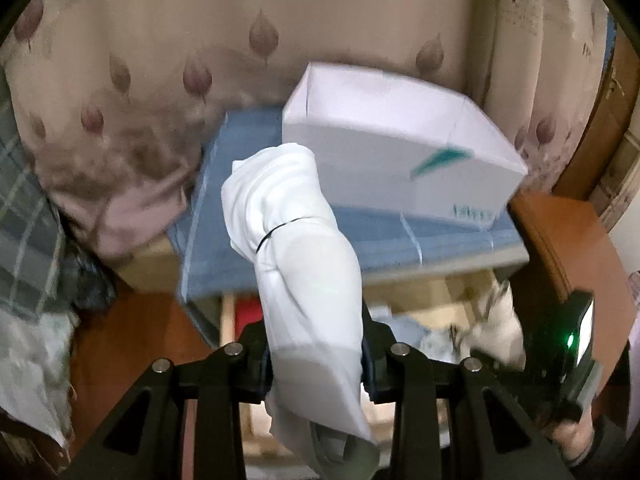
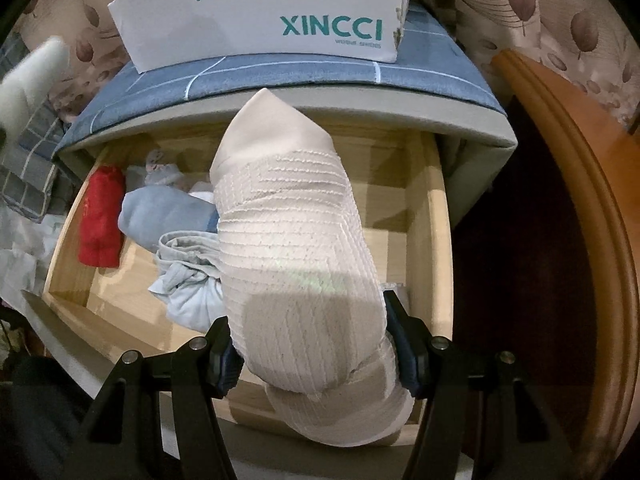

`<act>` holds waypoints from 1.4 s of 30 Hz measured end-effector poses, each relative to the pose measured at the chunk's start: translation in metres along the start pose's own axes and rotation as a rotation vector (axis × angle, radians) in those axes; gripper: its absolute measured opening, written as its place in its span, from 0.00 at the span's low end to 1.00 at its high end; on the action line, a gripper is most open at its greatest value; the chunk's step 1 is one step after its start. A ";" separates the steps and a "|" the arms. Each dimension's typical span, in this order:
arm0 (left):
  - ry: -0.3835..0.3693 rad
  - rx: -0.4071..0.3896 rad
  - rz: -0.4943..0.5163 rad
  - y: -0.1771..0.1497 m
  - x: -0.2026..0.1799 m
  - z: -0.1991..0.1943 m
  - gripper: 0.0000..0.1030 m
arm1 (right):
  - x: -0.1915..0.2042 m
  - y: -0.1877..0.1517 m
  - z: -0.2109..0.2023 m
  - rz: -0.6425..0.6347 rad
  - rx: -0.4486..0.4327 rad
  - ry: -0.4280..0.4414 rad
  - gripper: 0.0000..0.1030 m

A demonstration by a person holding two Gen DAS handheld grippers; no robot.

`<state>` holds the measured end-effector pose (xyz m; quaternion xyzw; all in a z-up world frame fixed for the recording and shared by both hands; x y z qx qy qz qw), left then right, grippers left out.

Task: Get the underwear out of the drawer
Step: 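Lift the white sock with the left gripper over the white box, then lower the sock into the white box and open the left gripper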

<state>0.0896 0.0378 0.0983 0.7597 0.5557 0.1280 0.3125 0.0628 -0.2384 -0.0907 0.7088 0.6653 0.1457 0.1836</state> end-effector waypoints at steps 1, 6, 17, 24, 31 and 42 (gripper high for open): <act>0.005 -0.017 0.011 0.009 -0.002 -0.004 0.32 | 0.000 0.000 0.001 0.003 0.003 0.006 0.56; -0.010 -0.138 0.080 0.070 -0.013 -0.024 0.32 | 0.000 0.000 0.000 0.003 0.005 0.013 0.56; -0.062 -0.118 0.144 0.171 -0.033 0.039 0.32 | -0.011 -0.001 0.000 0.043 0.012 0.050 0.56; -0.028 0.005 0.101 0.178 -0.025 0.113 0.33 | -0.014 0.000 0.001 0.063 0.022 0.070 0.57; -0.019 0.052 0.079 0.179 -0.021 0.146 0.33 | -0.014 0.000 0.003 0.070 0.025 0.081 0.57; 0.037 0.183 0.109 0.151 -0.020 0.178 0.33 | -0.018 0.000 0.003 0.088 0.029 0.100 0.57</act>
Point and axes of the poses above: each gripper's, at about its wrist camera, not at the fingertips, and z roughly the way its jaws point, x to its left, y to its top, the point moved 2 cm from there along z, roughly the way its jaws point, and after that the axes turned 7 degrees about -y, right-handed, at the moved point
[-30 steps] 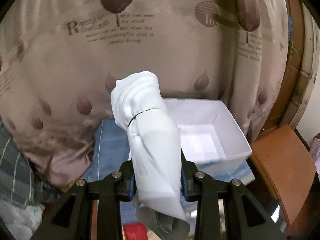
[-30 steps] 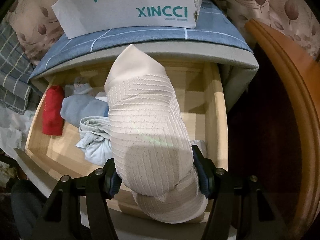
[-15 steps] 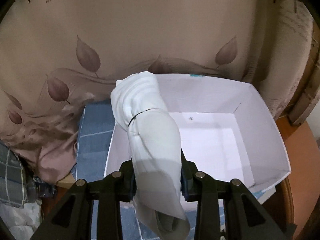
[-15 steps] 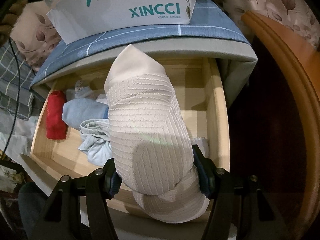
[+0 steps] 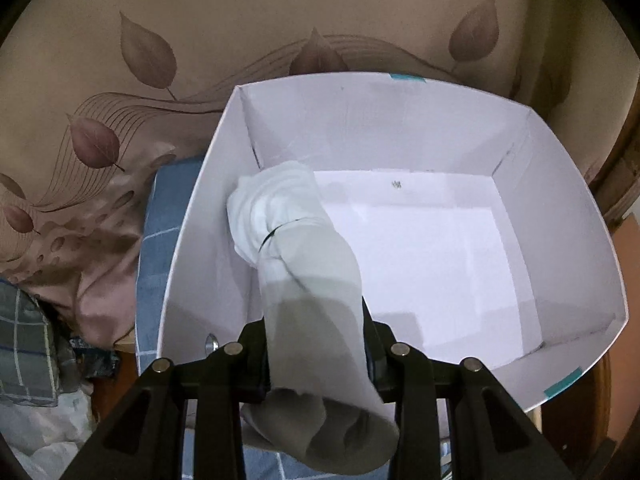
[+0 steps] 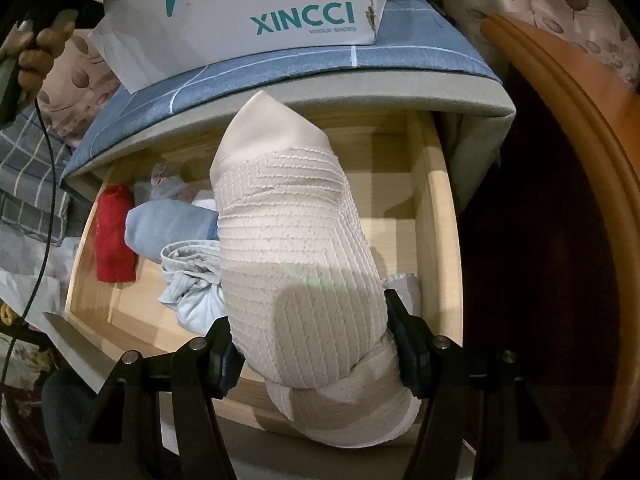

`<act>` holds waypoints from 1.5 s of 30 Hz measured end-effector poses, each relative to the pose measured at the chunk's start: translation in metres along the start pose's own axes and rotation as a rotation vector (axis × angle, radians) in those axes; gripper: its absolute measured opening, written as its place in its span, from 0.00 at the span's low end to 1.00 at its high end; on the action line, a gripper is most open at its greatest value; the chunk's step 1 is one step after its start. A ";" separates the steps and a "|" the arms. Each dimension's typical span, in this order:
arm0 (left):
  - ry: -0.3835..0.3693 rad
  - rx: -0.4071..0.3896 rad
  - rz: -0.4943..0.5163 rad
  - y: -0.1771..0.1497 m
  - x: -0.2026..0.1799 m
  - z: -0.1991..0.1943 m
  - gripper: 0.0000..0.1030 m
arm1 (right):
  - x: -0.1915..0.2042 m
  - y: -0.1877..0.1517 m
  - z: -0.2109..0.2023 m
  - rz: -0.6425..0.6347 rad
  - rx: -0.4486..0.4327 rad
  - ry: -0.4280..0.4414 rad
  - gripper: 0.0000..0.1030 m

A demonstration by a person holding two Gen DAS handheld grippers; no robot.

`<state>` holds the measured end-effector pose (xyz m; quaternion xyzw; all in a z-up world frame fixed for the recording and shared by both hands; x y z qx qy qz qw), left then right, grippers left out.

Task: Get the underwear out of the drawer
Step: 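Lower the sock into the white box and open the left gripper, then carry the beige bra toward the white box with the right gripper while the left gripper returns to the drawer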

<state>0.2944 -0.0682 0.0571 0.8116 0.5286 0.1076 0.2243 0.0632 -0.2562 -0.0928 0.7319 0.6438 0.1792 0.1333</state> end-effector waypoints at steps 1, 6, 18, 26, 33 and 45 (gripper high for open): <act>0.004 0.004 0.000 -0.003 0.000 0.001 0.33 | -0.001 0.000 0.000 0.000 0.000 0.000 0.57; -0.011 0.009 -0.032 -0.015 0.005 -0.004 0.33 | -0.002 0.000 0.000 0.002 -0.001 0.002 0.57; 0.002 0.012 -0.092 -0.050 0.011 -0.027 0.33 | 0.000 0.000 0.000 -0.010 -0.003 -0.006 0.57; 0.030 0.017 -0.118 -0.052 0.006 -0.032 0.40 | 0.001 -0.001 0.000 -0.010 -0.003 -0.007 0.57; -0.028 -0.005 -0.118 -0.046 0.008 -0.040 0.51 | 0.001 -0.001 0.000 -0.006 -0.002 -0.004 0.57; -0.086 -0.074 -0.159 -0.045 0.019 -0.096 0.56 | 0.002 0.000 0.002 -0.014 0.000 -0.011 0.57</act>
Point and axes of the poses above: each gripper's, at about its wrist camera, not at the fingertips, and z roughly the way its jaws point, x to its left, y to its top, the point moved 2 cm from there along z, roughly the way its jaws point, and after that the axes turned 7 degrees about -y, right-handed, at the moved point
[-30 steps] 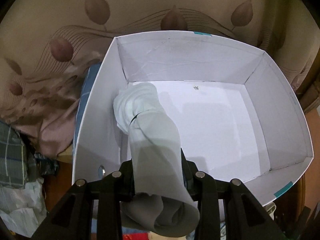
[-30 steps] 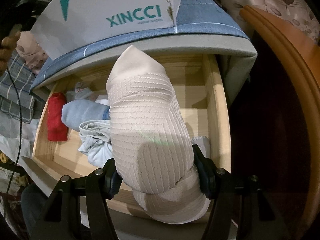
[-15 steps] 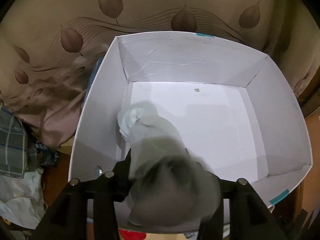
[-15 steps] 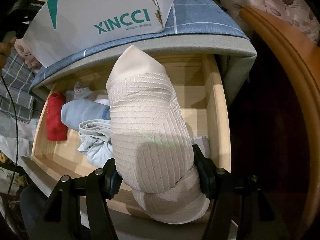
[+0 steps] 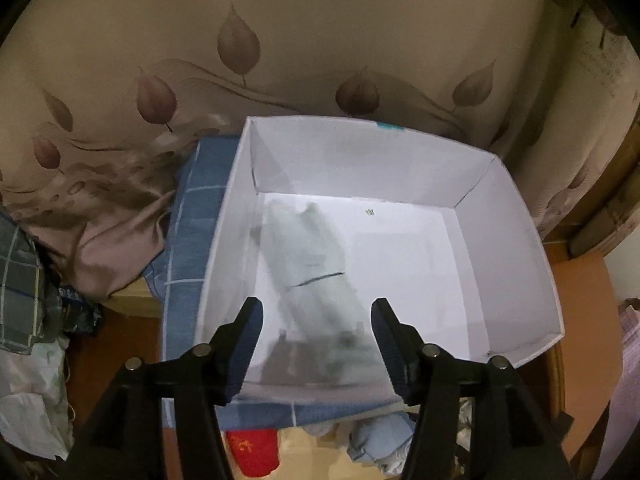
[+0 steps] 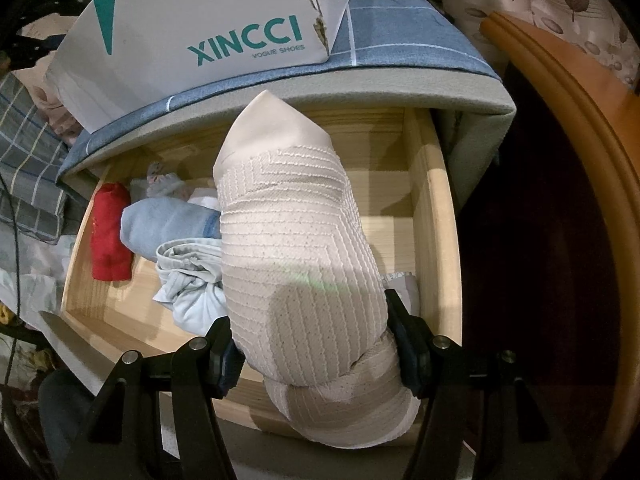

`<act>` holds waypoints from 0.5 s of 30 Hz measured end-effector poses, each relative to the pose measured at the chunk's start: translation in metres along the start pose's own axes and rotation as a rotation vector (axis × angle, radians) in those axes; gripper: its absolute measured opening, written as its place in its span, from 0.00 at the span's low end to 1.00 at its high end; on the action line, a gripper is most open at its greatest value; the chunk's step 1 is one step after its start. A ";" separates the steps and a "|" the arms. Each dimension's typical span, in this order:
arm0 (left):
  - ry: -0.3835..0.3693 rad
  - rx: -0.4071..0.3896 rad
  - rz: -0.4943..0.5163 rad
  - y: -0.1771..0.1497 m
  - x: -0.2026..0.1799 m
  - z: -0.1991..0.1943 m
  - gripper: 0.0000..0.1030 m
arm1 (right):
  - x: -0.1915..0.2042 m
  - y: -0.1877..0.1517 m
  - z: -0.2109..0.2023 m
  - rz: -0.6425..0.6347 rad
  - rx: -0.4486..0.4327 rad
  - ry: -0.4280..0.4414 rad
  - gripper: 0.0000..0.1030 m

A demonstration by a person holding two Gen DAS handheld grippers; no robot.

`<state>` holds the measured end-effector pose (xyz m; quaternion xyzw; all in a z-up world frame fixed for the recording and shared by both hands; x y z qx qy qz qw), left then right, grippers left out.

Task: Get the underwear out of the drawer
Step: 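Carry the beige bra toward the white box with the right gripper while the left gripper returns to the drawer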

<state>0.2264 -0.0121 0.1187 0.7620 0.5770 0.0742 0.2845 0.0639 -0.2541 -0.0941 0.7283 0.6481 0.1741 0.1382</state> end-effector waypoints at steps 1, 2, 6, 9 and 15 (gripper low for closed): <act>0.003 -0.005 0.006 -0.001 0.000 -0.009 0.56 | 0.000 0.000 0.000 0.000 0.000 -0.002 0.57; 0.005 -0.009 0.010 -0.003 0.001 -0.015 0.56 | 0.001 -0.001 0.000 -0.002 0.000 -0.006 0.57; 0.056 -0.045 0.062 -0.014 -0.006 -0.052 0.56 | 0.003 -0.001 -0.001 -0.005 -0.002 -0.011 0.57; 0.087 -0.074 0.114 -0.032 -0.008 -0.083 0.56 | 0.003 -0.002 -0.002 0.005 -0.006 -0.012 0.57; 0.109 -0.085 0.113 -0.086 0.001 -0.099 0.58 | 0.004 -0.002 -0.006 0.009 -0.022 -0.022 0.57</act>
Point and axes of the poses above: each gripper's, at about its wrist camera, not at the fingertips, and z roughly the way its jaws point, x to its left, y to its top, the point moved 2 cm from there along z, roughly the way its jaws point, and after that the axes turned 7 degrees about -y, right-handed, at the moved point
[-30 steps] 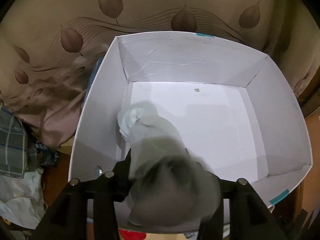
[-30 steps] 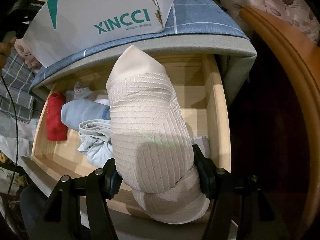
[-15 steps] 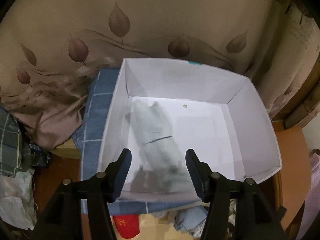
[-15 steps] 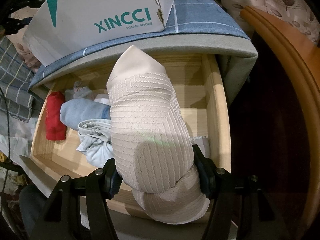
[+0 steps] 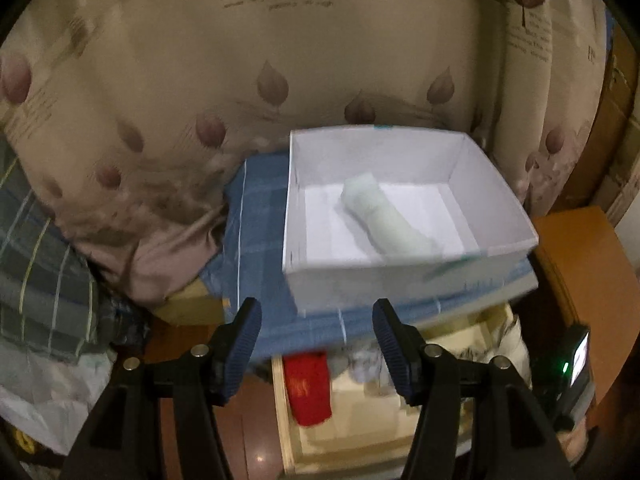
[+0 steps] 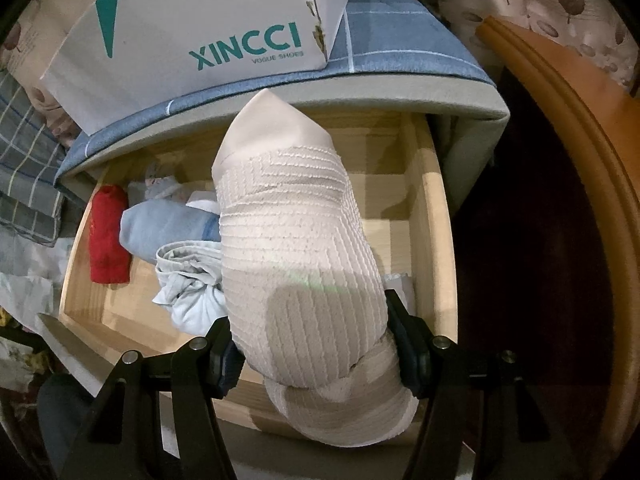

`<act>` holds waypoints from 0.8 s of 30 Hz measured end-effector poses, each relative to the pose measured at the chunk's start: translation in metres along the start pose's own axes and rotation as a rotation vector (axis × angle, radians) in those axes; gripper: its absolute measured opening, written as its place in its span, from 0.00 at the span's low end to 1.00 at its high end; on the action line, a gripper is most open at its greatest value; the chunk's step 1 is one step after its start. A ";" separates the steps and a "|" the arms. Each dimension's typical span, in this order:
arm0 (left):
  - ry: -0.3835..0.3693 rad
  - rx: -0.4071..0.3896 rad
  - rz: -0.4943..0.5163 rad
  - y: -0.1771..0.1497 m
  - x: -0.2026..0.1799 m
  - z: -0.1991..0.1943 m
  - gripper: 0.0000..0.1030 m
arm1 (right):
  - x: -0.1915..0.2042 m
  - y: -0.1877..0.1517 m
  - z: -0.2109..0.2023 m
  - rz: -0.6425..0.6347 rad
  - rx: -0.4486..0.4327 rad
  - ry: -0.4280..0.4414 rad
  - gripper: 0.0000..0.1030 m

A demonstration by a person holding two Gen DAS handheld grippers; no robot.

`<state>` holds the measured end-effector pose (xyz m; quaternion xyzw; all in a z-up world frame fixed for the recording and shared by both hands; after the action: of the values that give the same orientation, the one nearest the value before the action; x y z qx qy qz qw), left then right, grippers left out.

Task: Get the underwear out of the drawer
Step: 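Carry the beige bra toward the white box with the right gripper while the left gripper returns to the drawer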

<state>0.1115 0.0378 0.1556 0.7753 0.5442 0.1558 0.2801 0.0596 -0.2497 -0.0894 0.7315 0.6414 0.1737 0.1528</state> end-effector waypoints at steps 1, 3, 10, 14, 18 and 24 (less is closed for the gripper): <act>0.012 0.002 -0.027 -0.016 0.003 0.003 0.58 | 0.000 0.000 -0.001 0.003 -0.005 0.000 0.57; 0.043 -0.006 -0.057 -0.038 0.006 0.008 0.58 | -0.003 0.000 -0.005 0.019 -0.022 0.012 0.56; 0.158 -0.029 -0.133 -0.113 0.003 0.035 0.58 | -0.016 0.009 -0.028 0.064 -0.092 0.040 0.56; 0.158 0.020 -0.128 -0.137 -0.008 0.057 0.58 | -0.022 0.032 -0.056 0.078 -0.129 0.062 0.55; 0.175 0.052 -0.115 -0.155 -0.016 0.077 0.58 | -0.019 0.059 -0.091 0.033 -0.187 0.045 0.55; 0.195 0.072 -0.111 -0.161 -0.017 0.090 0.58 | -0.012 0.117 -0.152 -0.006 -0.288 0.057 0.56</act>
<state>0.0328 0.0389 -0.0122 0.7349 0.6161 0.1949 0.2058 0.0930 -0.2769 0.0977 0.6948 0.6162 0.2842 0.2382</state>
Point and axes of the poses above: each gripper's, at about its wrist camera, not at the fingertips, and z roughly the way its jaws point, x to its left, y to its top, the point moved 2 cm from there along z, roughly the way its jaws point, and after that the axes turned 7 degrees about -y, right-handed, at the moved point
